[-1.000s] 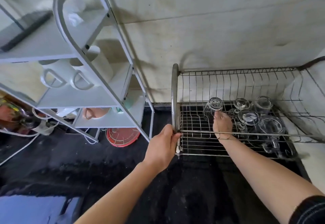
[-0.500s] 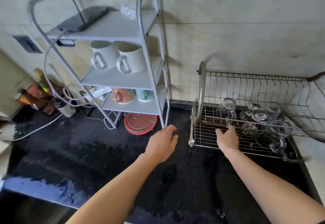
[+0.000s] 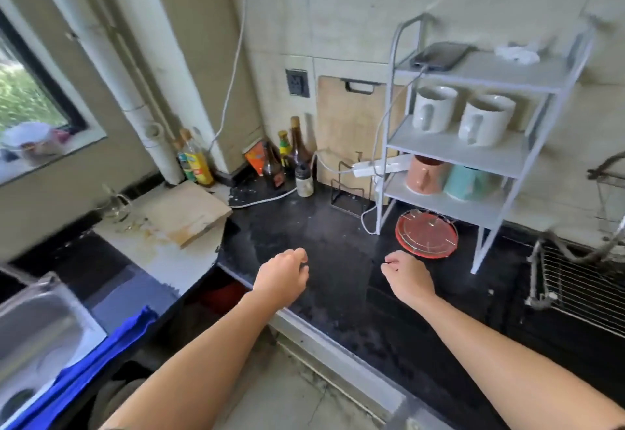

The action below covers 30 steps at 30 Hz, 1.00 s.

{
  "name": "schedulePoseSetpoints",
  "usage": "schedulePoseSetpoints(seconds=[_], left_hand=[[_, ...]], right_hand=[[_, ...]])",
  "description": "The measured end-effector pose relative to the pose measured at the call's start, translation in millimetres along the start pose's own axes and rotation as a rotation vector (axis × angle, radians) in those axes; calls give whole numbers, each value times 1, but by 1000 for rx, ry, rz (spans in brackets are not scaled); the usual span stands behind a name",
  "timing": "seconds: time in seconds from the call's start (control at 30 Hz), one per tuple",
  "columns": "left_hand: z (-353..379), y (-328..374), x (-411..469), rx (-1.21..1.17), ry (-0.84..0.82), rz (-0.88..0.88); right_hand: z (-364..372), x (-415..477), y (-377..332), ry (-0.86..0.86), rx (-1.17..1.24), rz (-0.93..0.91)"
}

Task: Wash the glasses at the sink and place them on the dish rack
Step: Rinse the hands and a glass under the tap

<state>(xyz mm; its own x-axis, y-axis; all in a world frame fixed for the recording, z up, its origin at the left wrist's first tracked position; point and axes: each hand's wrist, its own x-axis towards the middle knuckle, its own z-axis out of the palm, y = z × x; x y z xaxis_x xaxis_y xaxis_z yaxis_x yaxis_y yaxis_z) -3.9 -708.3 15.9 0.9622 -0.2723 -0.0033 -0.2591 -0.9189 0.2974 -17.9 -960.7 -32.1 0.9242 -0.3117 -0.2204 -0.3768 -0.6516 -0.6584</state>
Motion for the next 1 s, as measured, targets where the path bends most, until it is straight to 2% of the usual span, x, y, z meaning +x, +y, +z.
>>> schedulePoseSetpoints(seconds=[0.2,0.47,0.77,1.0], left_hand=[[-53,-112,-38,-57,112,-230],[-76,-241,-57,-31,177,-544],[-95,-369,-50,-105,199,-858],[-96,-446,-60,-217,219,-976]], right_hand=[[82,3,-129,-159,-49,-246],[204,36,-256,-374,-139,-466],[336,74,-396,-624,-234,-643],[422,86,-475,-705,-313,-633]])
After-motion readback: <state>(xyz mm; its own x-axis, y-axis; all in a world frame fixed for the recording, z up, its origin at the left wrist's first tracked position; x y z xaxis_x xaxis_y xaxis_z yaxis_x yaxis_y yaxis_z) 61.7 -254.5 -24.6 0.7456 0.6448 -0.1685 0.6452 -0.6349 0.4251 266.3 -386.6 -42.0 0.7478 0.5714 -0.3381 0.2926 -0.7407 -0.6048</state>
